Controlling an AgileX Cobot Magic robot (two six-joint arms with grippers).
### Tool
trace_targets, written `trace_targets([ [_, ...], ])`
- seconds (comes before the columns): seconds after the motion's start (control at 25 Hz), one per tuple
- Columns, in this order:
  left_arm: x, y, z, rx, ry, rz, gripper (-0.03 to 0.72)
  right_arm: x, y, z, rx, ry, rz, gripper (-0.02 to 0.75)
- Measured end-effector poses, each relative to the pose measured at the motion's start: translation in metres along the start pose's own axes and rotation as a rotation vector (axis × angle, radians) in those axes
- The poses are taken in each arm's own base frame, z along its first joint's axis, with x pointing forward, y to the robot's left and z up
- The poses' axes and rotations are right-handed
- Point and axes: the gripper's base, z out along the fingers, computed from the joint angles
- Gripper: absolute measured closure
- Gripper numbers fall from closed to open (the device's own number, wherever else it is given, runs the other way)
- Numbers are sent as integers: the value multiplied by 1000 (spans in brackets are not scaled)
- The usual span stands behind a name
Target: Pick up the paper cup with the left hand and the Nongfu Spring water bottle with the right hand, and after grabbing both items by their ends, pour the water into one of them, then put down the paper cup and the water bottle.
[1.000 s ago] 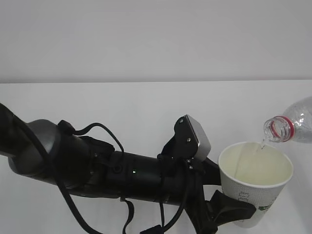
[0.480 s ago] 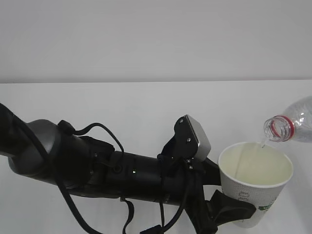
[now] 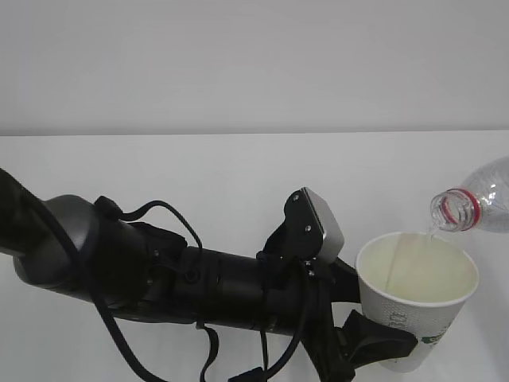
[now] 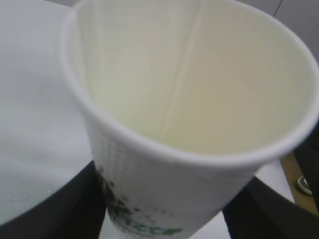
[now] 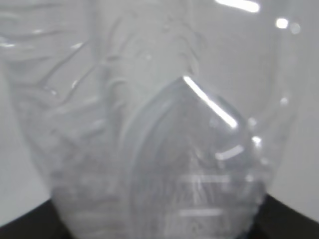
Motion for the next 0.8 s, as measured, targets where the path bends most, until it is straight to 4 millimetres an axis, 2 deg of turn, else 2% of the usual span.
trace_targets([
  [0.8,0,0,0,0,0,0,199,0,0,0,4,0,-11,307],
])
